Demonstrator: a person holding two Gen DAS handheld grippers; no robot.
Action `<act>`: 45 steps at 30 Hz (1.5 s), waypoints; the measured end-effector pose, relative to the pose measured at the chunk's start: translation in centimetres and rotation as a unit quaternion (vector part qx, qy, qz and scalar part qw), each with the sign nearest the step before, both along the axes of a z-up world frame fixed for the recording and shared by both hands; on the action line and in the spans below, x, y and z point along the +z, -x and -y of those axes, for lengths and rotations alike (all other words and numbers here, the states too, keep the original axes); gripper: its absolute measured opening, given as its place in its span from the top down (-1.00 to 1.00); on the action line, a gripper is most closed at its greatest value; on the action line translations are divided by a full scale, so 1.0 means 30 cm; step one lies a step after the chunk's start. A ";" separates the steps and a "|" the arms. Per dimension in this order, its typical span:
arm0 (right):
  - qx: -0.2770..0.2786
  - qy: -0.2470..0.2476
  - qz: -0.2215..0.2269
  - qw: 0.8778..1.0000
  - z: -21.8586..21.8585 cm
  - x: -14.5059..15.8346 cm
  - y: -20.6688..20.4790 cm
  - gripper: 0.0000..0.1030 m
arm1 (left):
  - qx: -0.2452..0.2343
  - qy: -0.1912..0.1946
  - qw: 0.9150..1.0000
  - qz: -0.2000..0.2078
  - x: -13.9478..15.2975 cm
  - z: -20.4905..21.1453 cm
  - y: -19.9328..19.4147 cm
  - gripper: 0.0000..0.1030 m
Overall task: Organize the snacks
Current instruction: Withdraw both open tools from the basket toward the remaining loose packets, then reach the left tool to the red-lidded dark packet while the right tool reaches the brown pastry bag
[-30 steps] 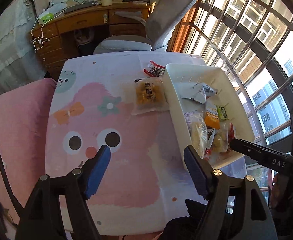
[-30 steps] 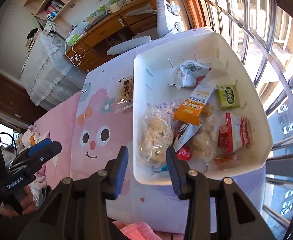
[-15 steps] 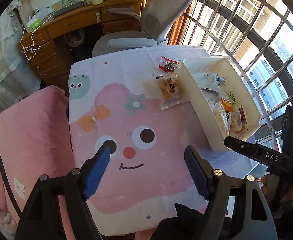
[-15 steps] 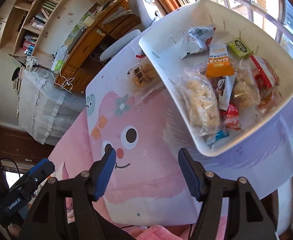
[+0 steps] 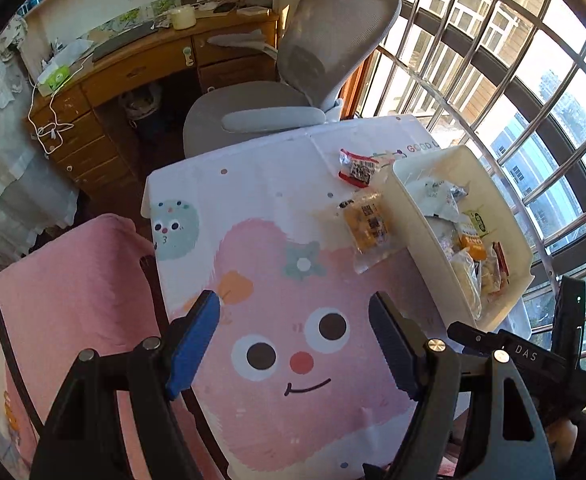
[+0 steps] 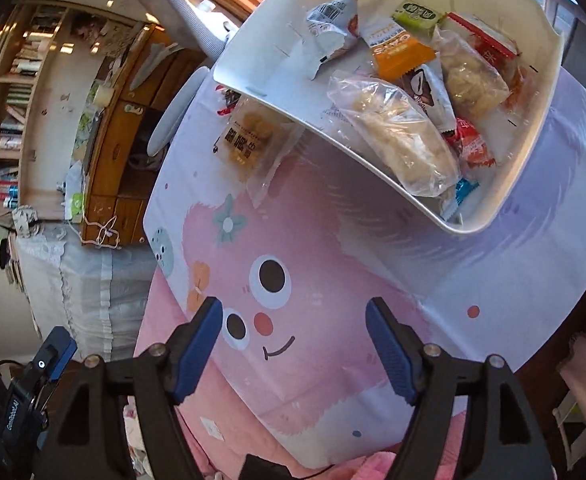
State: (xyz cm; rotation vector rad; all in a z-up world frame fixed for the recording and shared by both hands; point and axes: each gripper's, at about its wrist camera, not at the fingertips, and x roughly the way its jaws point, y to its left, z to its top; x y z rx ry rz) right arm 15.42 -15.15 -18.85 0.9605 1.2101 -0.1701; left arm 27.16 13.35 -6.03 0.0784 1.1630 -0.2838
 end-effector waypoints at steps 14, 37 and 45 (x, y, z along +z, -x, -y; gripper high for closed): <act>-0.114 -0.019 0.025 0.993 -0.055 -0.050 -0.252 -0.61 | -0.043 -0.024 0.999 0.022 -0.027 0.149 -0.380 -0.47; -0.238 0.050 -0.060 0.968 -0.023 -0.256 -0.558 -0.78 | -0.132 -0.013 0.988 -0.073 -0.512 0.459 -0.896 -0.47; -0.224 0.050 -0.090 0.969 -0.013 -0.325 -0.598 -0.78 | -0.163 -0.008 0.980 -0.118 -0.642 0.578 -0.936 -0.47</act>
